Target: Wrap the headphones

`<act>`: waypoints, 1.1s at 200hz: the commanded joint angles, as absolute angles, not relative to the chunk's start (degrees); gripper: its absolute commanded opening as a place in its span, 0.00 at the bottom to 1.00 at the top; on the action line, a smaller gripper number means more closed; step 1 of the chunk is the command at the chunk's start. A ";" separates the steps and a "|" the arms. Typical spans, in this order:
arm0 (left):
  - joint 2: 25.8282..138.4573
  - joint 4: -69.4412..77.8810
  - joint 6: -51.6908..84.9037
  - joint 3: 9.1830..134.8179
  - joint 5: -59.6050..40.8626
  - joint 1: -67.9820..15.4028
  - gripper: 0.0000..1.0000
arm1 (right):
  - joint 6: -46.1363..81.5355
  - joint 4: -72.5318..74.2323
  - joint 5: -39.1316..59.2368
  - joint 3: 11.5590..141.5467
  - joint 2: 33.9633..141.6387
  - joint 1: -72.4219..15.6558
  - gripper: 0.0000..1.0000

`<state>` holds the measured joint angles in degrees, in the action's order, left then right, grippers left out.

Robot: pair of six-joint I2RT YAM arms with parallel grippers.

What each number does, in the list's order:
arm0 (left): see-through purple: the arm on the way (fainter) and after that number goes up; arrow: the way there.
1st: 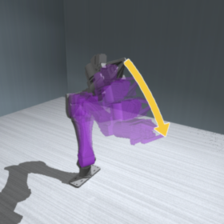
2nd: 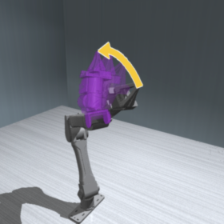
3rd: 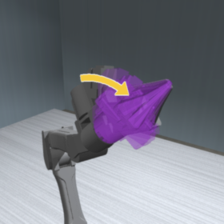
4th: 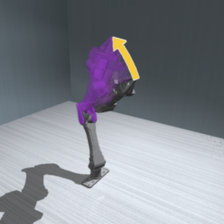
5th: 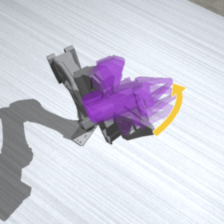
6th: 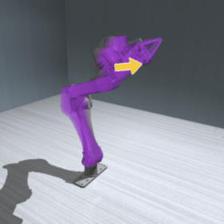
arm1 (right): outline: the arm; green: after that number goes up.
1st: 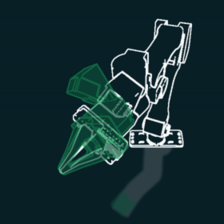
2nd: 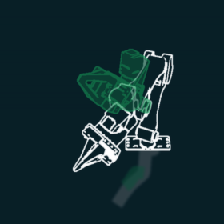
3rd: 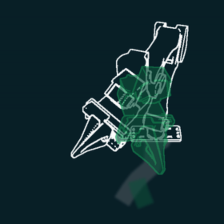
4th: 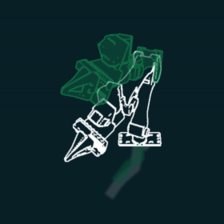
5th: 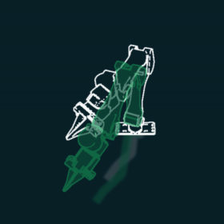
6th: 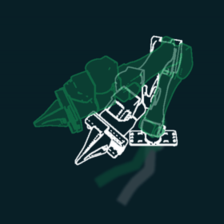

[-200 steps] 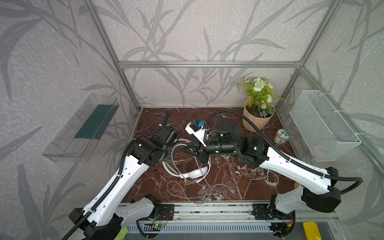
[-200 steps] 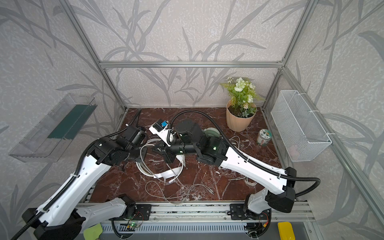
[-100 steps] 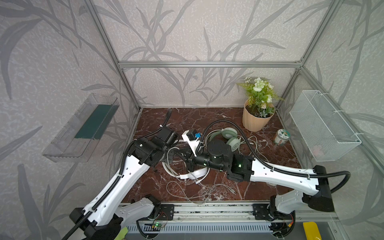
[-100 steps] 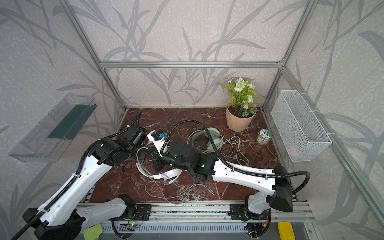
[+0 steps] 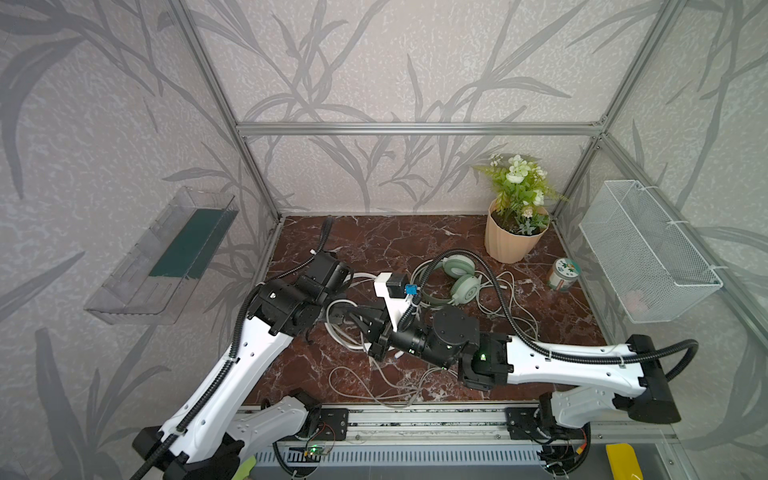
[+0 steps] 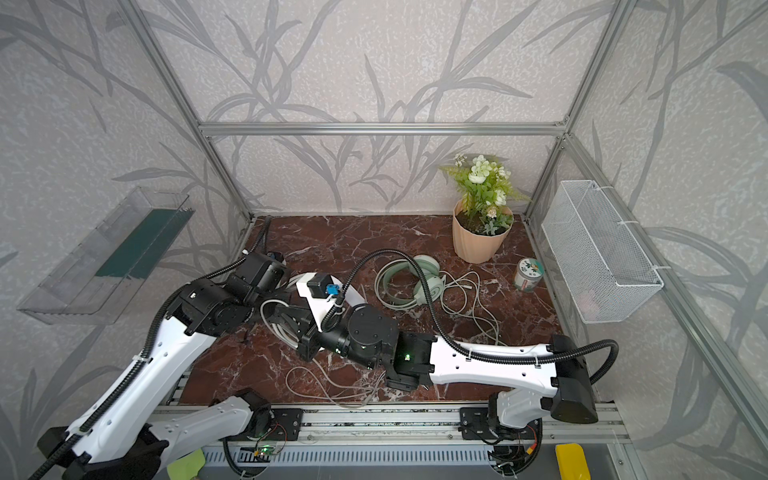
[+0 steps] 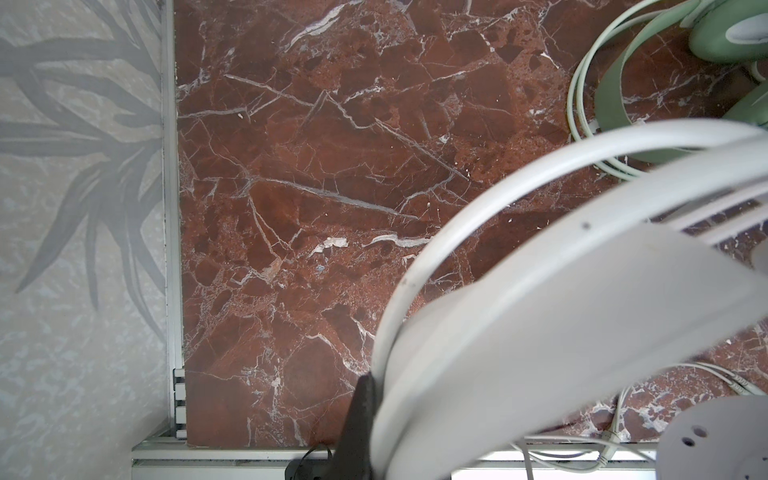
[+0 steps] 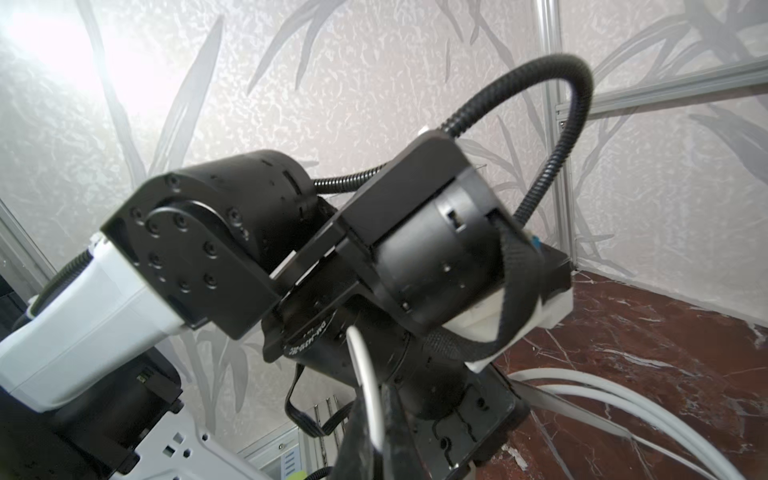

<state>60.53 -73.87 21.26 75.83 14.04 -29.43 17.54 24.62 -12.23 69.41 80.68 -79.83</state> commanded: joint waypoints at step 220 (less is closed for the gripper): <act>60.39 -72.47 20.48 73.59 10.59 -28.08 0.00 | 8.03 -31.75 21.58 100.59 78.07 -58.17 0.00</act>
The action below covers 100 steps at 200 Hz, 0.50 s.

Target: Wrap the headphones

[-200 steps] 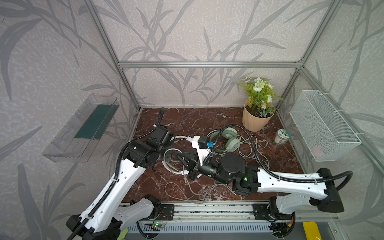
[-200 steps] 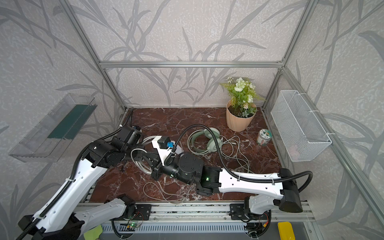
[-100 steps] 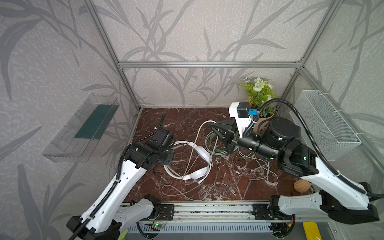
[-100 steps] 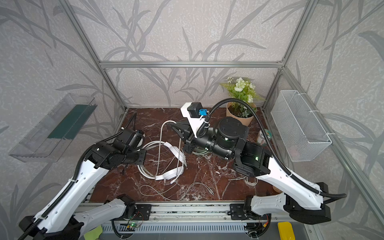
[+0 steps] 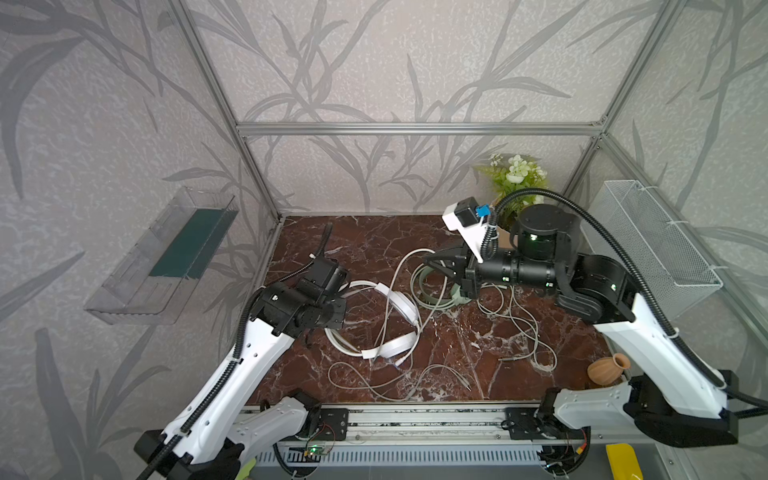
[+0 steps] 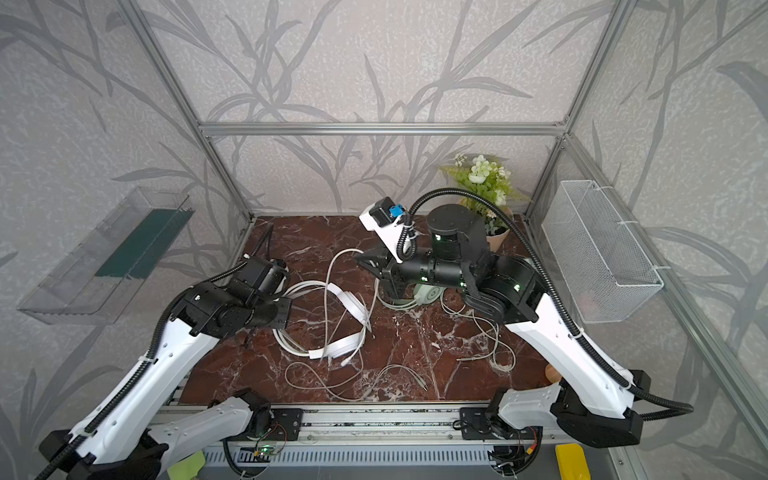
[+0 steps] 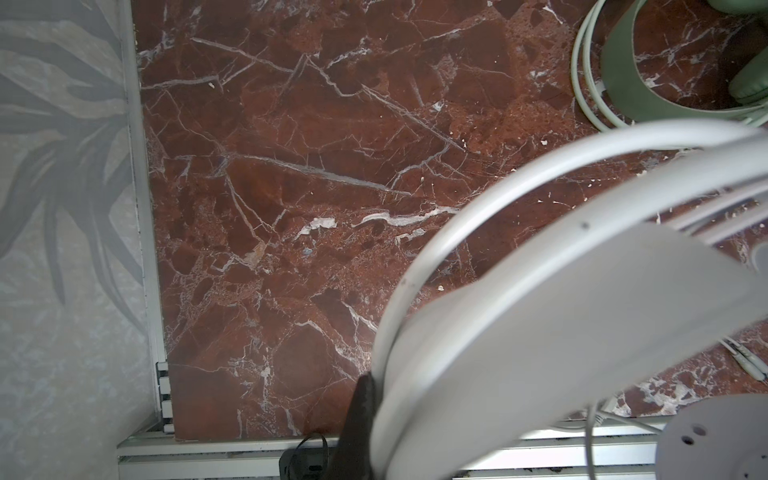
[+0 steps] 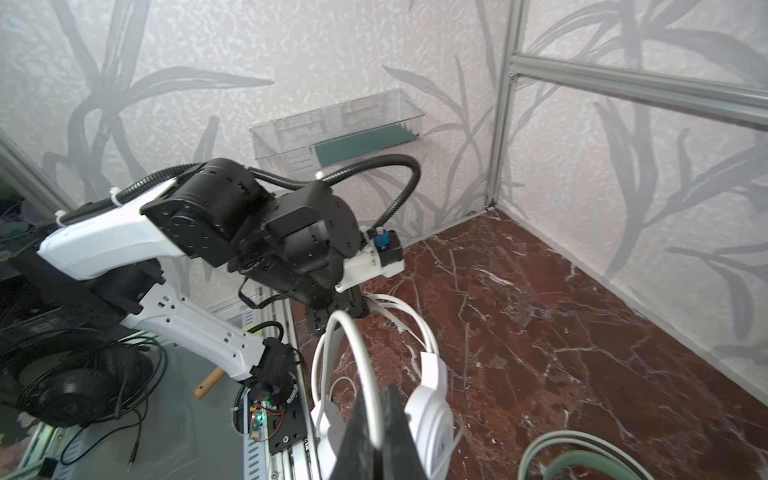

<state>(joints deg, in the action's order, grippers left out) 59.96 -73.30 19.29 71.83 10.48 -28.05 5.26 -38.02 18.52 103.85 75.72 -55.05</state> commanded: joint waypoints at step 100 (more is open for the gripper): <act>60.56 -72.03 20.74 72.69 10.68 -28.04 0.00 | 11.87 -9.25 12.92 95.08 84.59 -74.58 0.00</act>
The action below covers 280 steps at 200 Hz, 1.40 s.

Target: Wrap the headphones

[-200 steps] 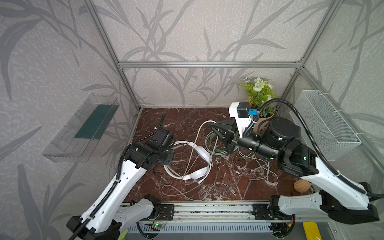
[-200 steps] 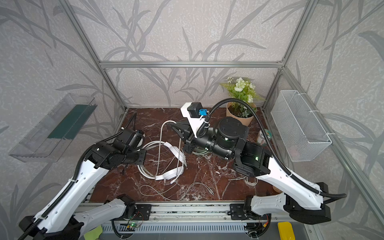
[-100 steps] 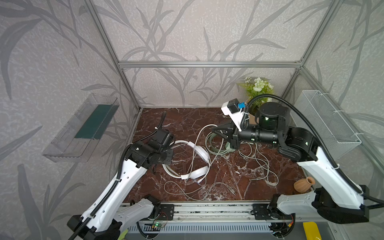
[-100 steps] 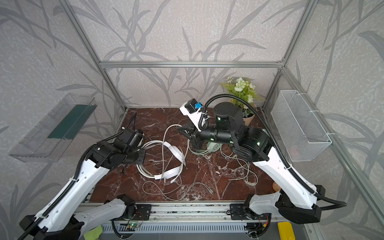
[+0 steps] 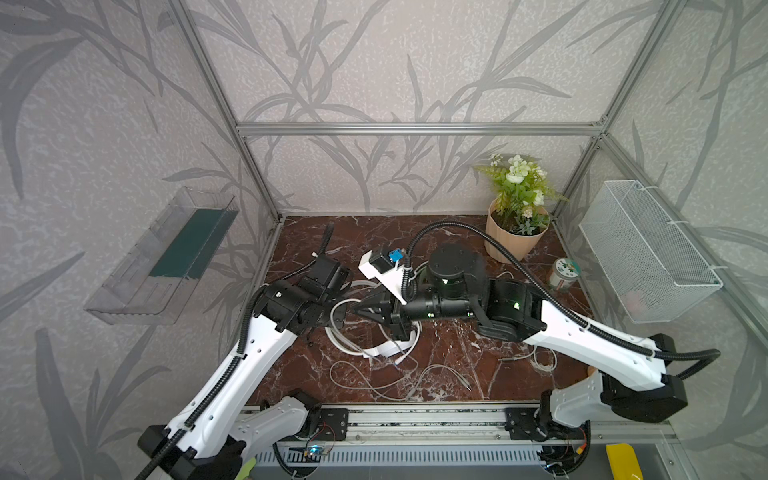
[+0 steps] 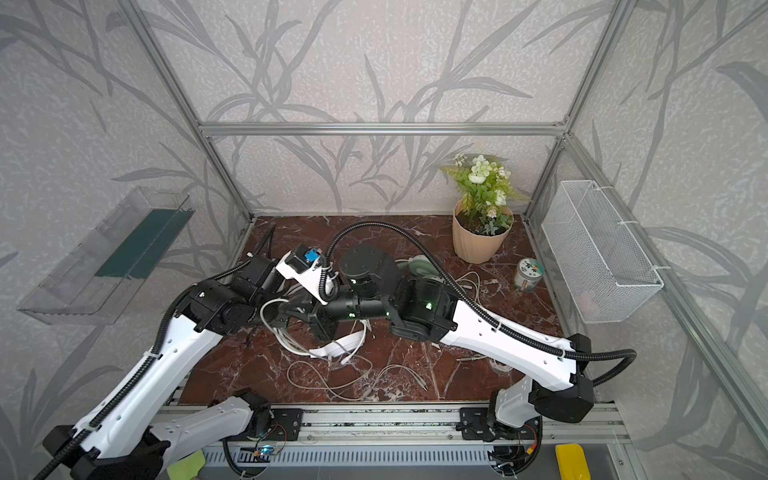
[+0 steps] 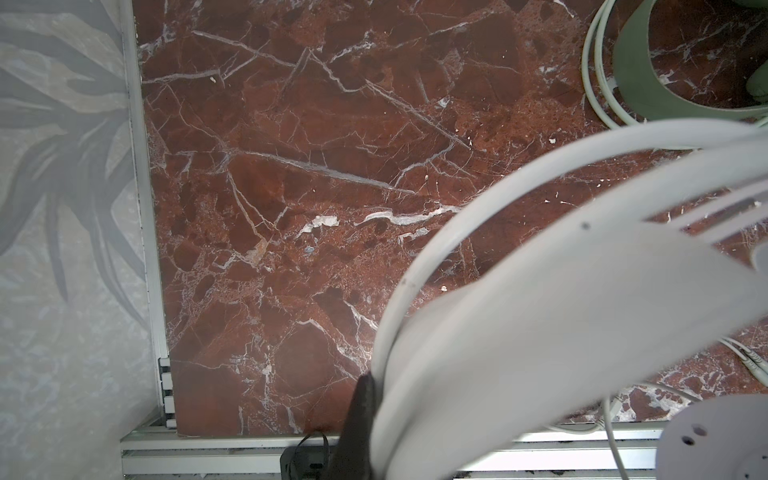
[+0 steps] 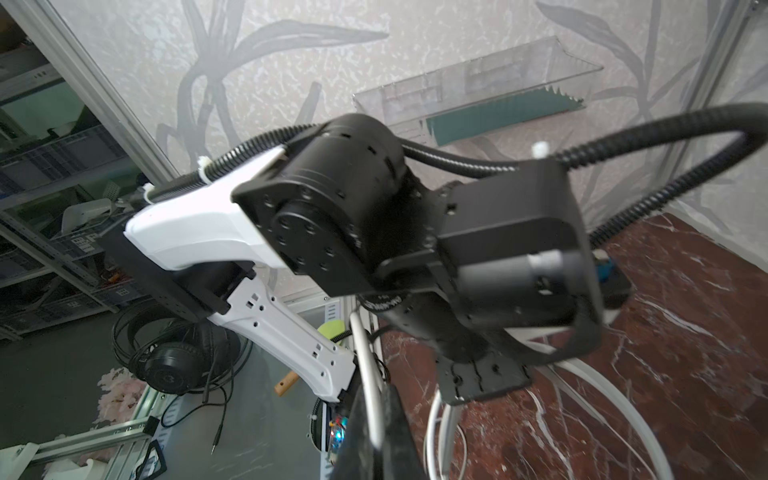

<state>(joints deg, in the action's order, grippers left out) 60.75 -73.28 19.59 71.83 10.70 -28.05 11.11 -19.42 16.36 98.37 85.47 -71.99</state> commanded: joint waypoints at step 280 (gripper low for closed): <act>56.67 -71.73 17.99 71.36 2.16 -28.96 0.00 | 3.38 -41.72 13.20 107.43 71.98 -44.99 0.00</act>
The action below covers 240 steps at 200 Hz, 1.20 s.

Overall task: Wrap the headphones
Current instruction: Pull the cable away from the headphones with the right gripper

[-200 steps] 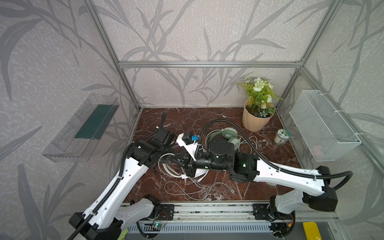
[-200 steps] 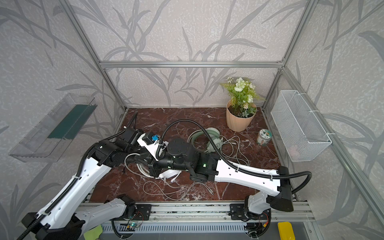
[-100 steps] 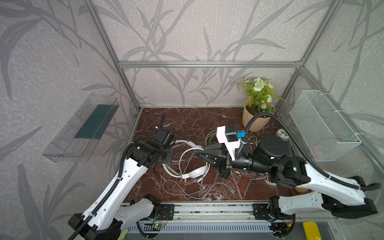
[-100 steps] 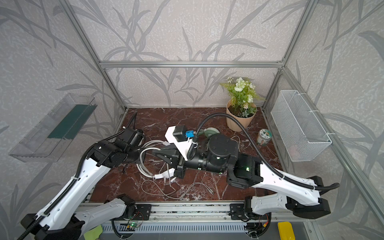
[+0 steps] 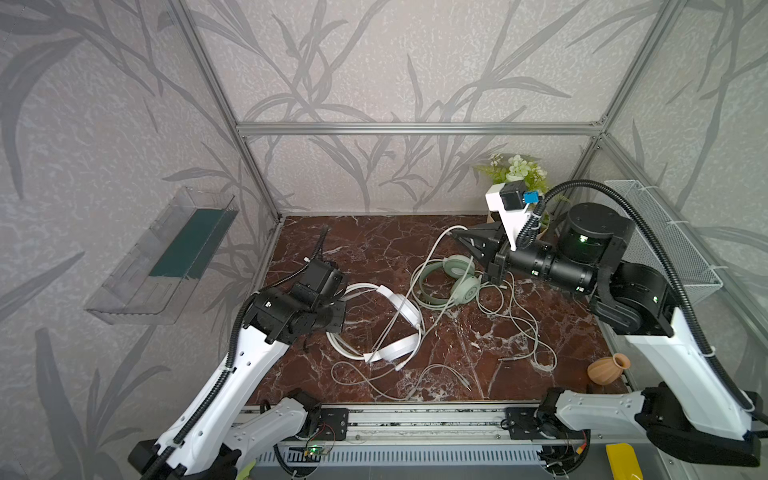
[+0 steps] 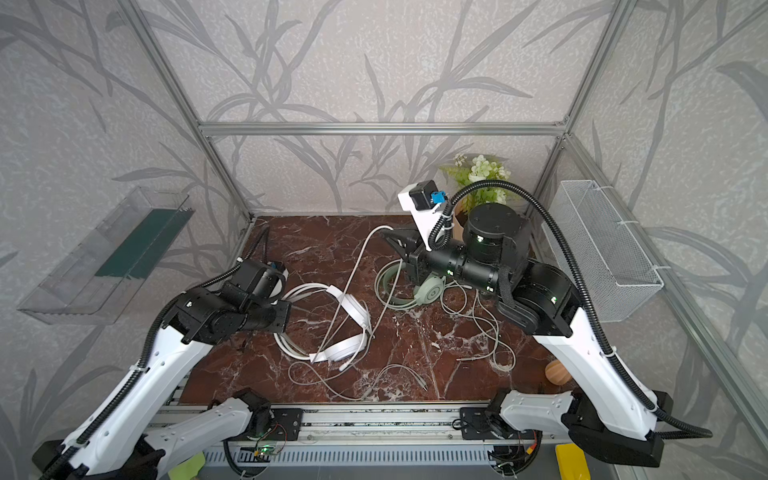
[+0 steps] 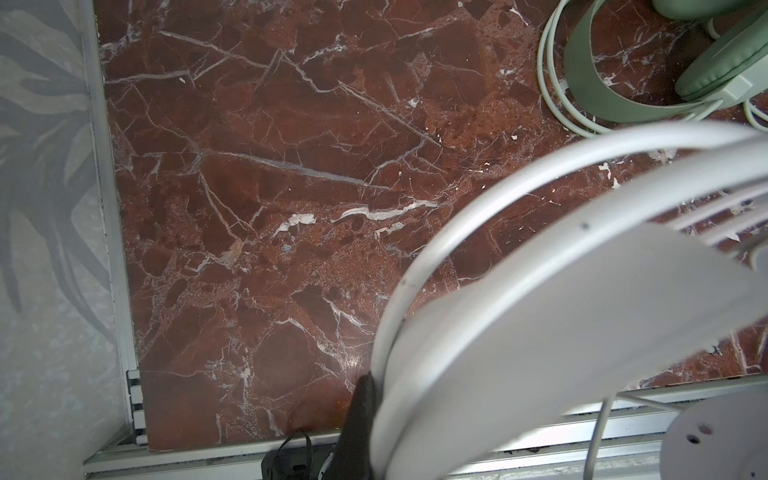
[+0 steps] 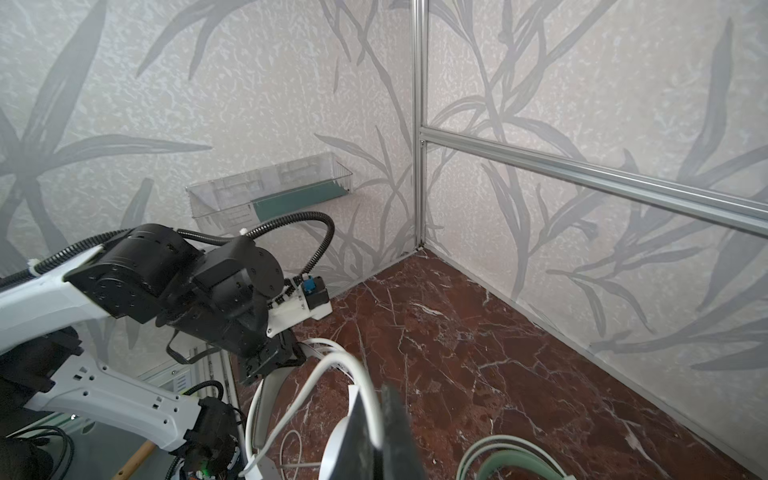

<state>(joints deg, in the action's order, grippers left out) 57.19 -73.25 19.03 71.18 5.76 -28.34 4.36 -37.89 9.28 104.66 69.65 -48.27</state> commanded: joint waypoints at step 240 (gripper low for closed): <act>55.17 -69.71 24.03 81.39 5.44 -41.48 0.00 | 6.69 -21.11 16.98 107.73 102.96 -26.19 0.00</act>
